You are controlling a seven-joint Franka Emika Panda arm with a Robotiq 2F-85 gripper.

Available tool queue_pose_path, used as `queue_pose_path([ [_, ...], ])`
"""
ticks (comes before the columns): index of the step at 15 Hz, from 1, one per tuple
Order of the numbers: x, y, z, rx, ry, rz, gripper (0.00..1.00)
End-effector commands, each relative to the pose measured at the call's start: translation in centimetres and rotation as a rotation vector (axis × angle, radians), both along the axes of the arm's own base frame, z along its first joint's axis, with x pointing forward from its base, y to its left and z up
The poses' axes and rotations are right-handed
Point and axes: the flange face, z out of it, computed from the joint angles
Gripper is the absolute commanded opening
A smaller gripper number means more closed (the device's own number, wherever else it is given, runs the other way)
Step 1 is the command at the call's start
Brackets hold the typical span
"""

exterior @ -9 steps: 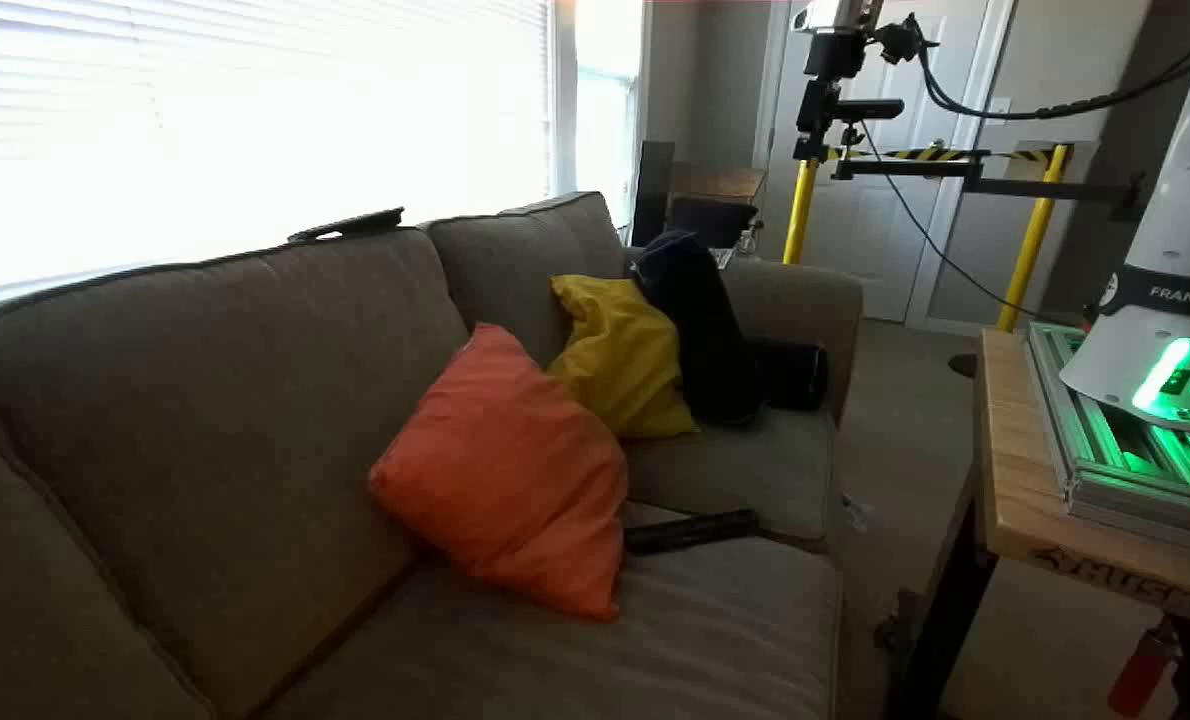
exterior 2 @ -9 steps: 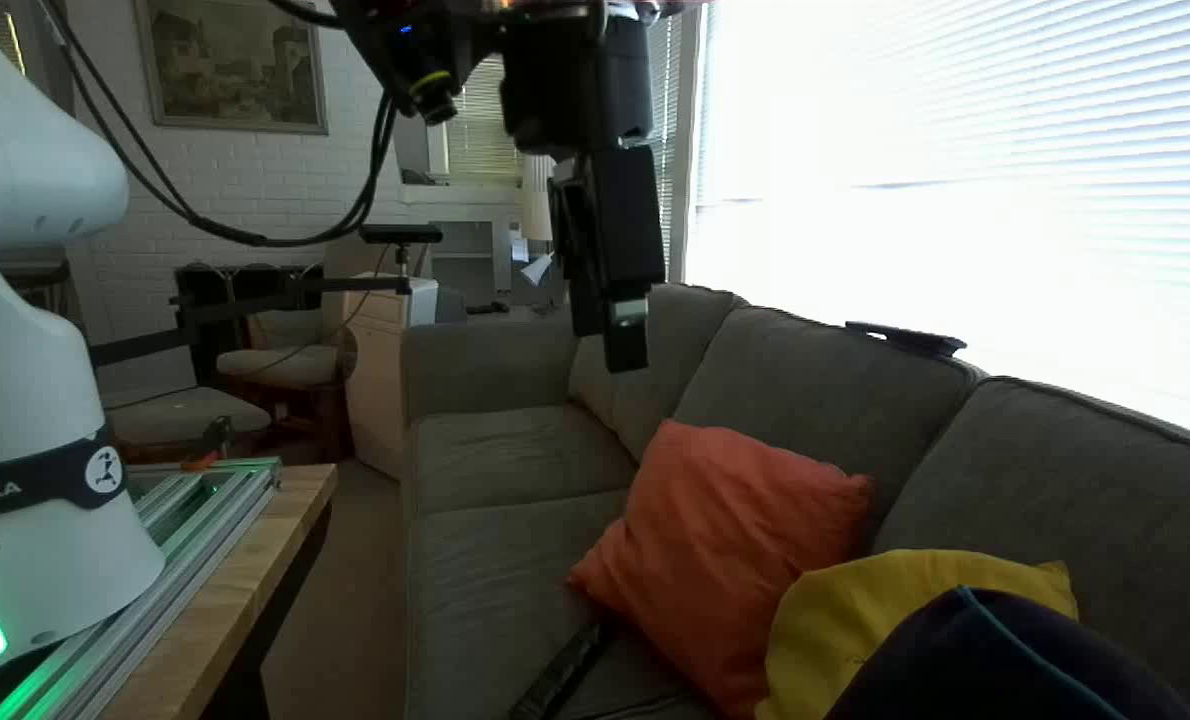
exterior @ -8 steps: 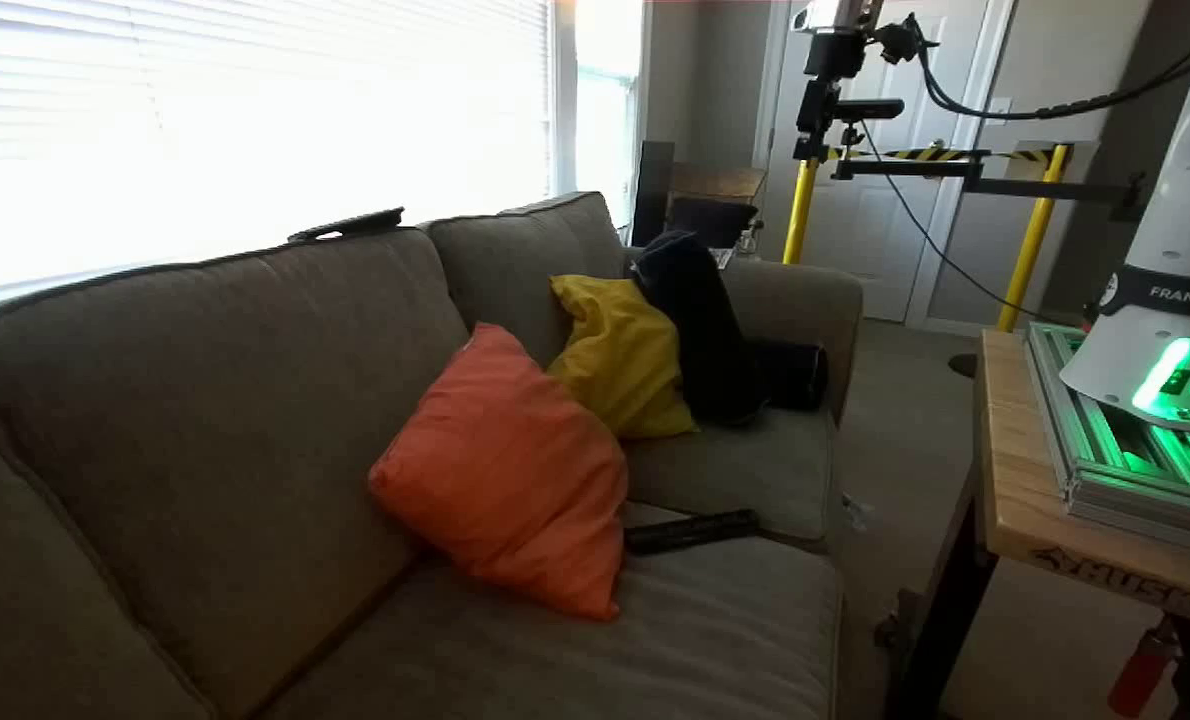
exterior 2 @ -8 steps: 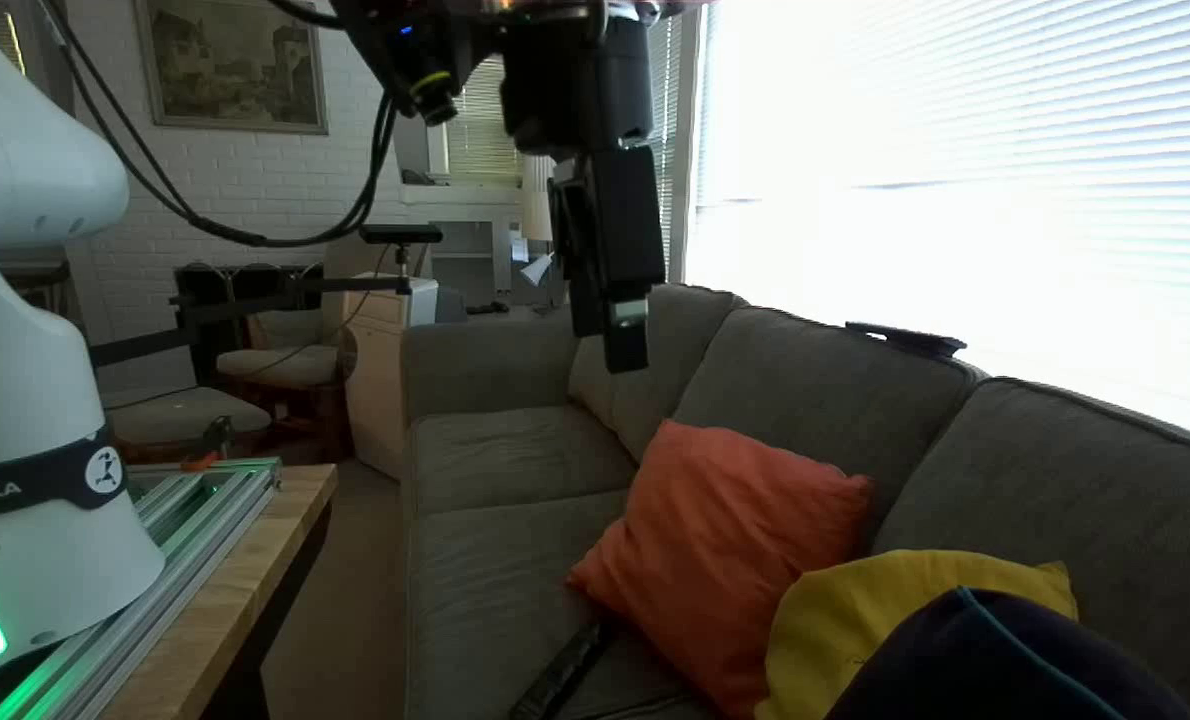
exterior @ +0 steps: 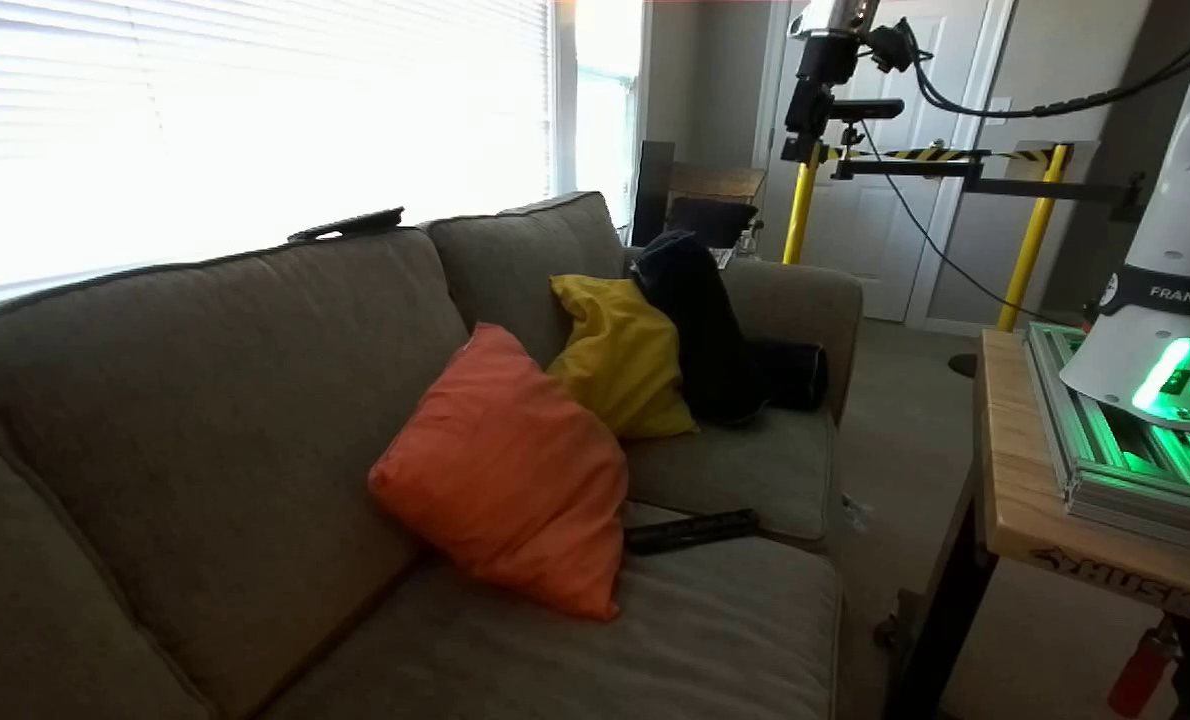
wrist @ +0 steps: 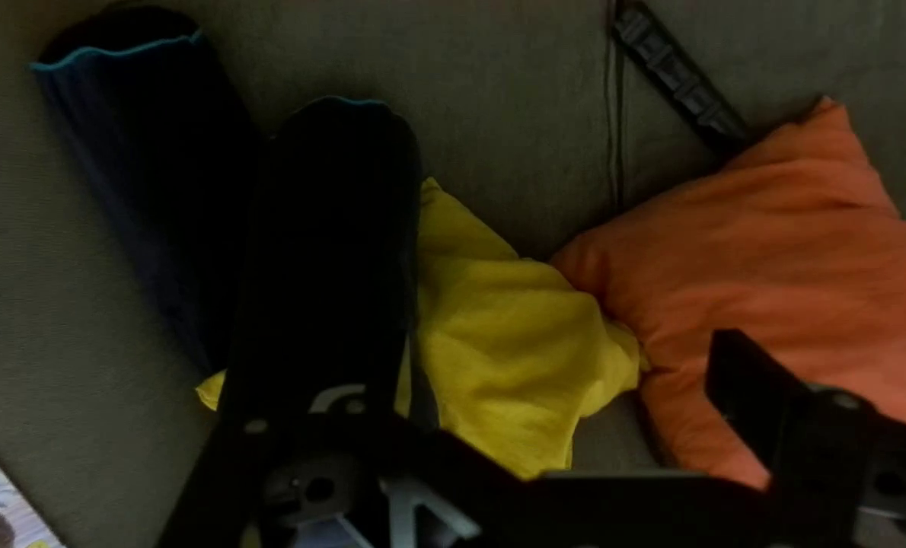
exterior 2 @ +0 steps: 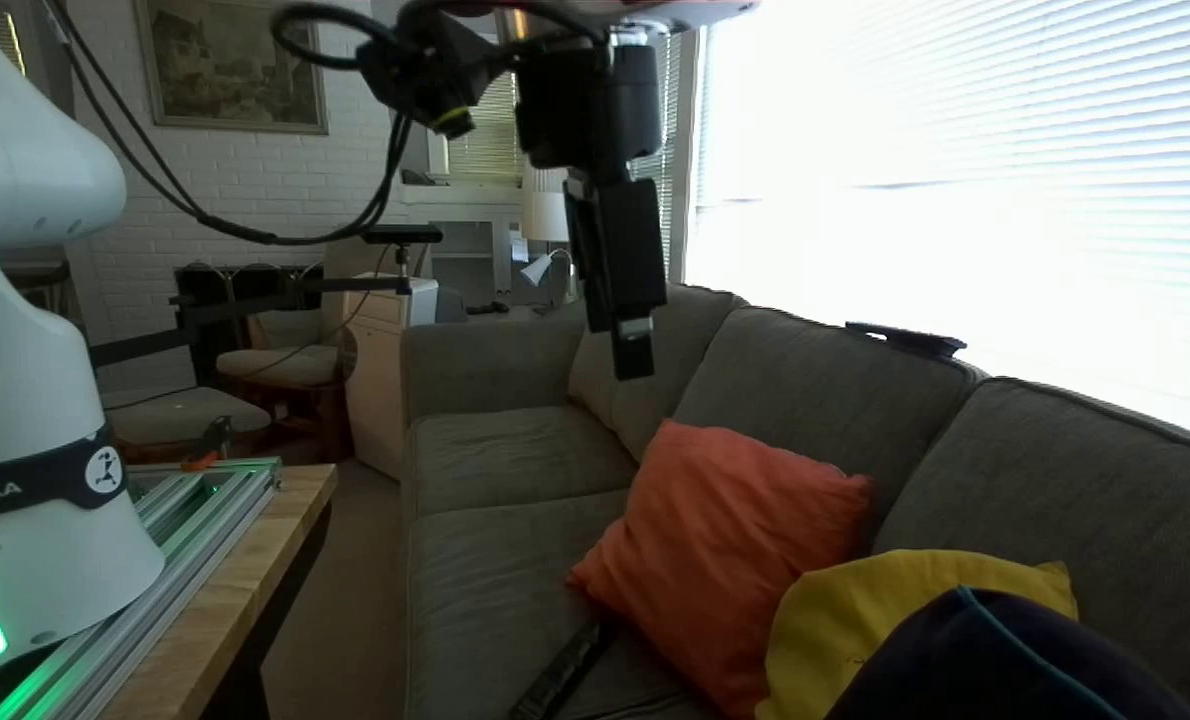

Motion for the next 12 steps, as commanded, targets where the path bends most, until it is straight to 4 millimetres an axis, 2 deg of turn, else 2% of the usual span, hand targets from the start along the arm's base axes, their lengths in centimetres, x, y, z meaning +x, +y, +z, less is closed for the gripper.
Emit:
queue_pose_path([
  [1, 5.1, 1.5, -2.4, 0.143, -0.068, -0.058, 1.00],
  [4, 7.8, 5.8, -2.6, 0.256, -0.143, -0.001, 1.00],
  [5, 8.4, 7.8, -2.9, 0.289, -0.162, 0.039, 1.00],
  [6, 9.2, 9.5, -4.0, 0.308, -0.176, 0.076, 1.00],
  [8, 9.5, 12.6, -6.9, 0.313, -0.173, 0.183, 1.00],
  [9, 9.5, 13.2, -8.7, 0.253, -0.149, 0.234, 1.00],
  [10, 8.7, 12.6, -5.8, 0.293, -0.158, 0.174, 1.00],
  [12, 8.9, 14.0, -8.3, 0.260, -0.135, 0.216, 1.00],
])
